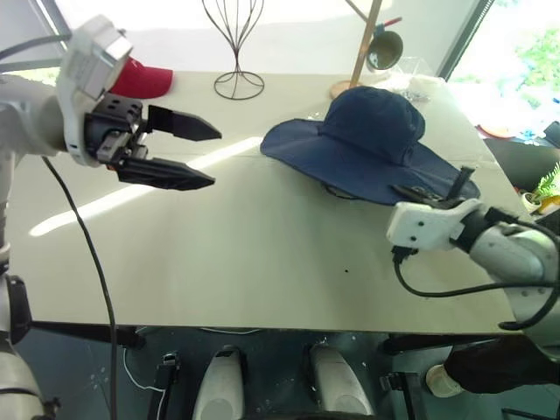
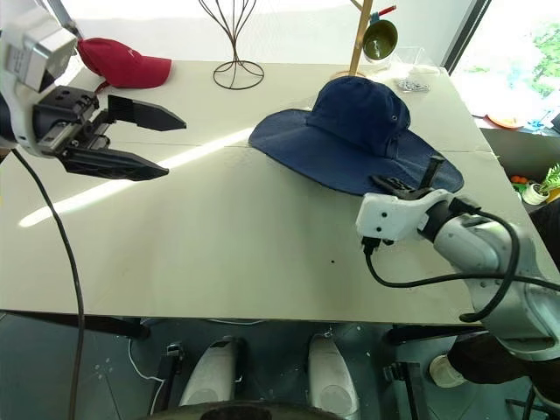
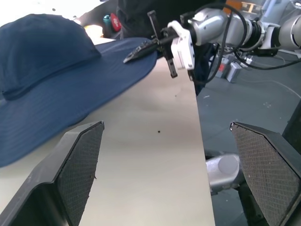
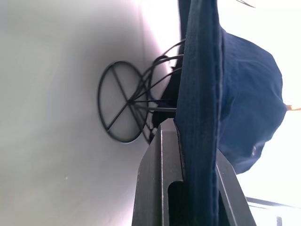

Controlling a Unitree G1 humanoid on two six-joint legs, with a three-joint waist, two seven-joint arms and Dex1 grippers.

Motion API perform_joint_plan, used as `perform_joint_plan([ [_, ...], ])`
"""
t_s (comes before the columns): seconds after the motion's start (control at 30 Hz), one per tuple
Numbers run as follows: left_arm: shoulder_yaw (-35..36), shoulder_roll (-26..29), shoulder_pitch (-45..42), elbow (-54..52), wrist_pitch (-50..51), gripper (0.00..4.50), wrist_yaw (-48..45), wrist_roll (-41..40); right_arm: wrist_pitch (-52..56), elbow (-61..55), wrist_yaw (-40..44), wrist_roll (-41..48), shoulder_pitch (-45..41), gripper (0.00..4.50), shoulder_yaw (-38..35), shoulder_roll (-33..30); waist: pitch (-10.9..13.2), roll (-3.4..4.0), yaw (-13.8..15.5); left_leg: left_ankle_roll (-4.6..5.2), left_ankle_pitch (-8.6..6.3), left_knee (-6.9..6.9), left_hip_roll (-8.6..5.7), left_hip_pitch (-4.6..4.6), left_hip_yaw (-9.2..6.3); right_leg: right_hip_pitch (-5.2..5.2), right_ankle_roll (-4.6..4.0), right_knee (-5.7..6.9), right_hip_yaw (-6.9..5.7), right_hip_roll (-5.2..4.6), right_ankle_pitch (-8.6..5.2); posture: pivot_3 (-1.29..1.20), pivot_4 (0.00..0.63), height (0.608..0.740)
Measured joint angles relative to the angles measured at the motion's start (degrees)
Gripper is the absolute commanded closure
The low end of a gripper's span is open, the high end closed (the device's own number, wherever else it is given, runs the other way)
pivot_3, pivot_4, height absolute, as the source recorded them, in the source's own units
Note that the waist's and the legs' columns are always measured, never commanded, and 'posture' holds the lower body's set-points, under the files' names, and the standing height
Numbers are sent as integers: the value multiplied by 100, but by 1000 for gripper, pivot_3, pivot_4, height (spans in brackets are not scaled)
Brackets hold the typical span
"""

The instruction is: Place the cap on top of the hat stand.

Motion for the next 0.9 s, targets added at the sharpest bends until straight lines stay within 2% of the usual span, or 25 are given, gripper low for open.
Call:
perform_joint_plan([
  [0.1, 31, -44, 0, 5, 0, 0, 0, 61, -428, 240, -265, -625, 96, 4470, 297, 44, 0, 0, -5, 0, 0, 0, 0, 0, 0, 0, 0, 0, 0, 0, 0, 0, 150, 739],
  [0.27, 35, -83, -2, 14, 25, 0, -1, 110, -889, 746, -661, -1436, 131, 4470, 632, 456, 0, 0, -8, 0, 0, -1, 0, 0, 0, -1, 0, 0, 0, 1, 0, 0, 150, 739],
  [0.47, 38, -91, -17, 19, 55, 0, 10, 143, -1069, 1223, -918, -1888, 46, 4470, 727, 858, 0, -1, -6, 0, 0, 0, 0, 0, 0, 0, 0, 1, 0, 0, 0, 0, 150, 739],
  [0.67, 53, -97, -24, 16, 134, 0, 62, 157, -1225, 1327, -979, -2154, 2, 4470, 709, 876, 0, 0, -6, 0, 0, 0, 0, 0, 0, 0, 0, 1, 1, 0, 0, 0, 150, 739],
  [0.7, 60, -104, -24, 11, 139, 0, 75, 157, -1245, 1344, -980, -2161, 4, 3893, 697, 878, 0, 0, -6, 0, 0, 0, 0, 0, 0, 0, 0, 1, 1, 0, 0, 0, 150, 739],
  [0.73, 69, -113, -24, 6, 143, 0, 81, 157, -1243, 1350, -973, -2148, 6, 3548, 676, 890, 0, 0, -6, 0, 0, 0, -1, 0, 0, 0, 0, 1, 1, 0, 0, 0, 150, 739],
  [0.83, 83, -161, -24, 5, 145, 0, 99, 159, -1222, 1350, -928, -2127, 10, 2122, 603, 975, 0, 0, -5, 0, 0, 0, 0, 0, 0, 0, 0, 2, 1, 0, 0, 0, 150, 739],
  [0.9, 83, -190, -24, 5, 145, 0, 121, 162, -1220, 1346, -888, -2135, 20, 978, 560, 1004, 0, 0, -5, 0, 0, 0, 0, 0, 0, 0, 1, 2, 1, 0, 0, 0, 150, 739],
])
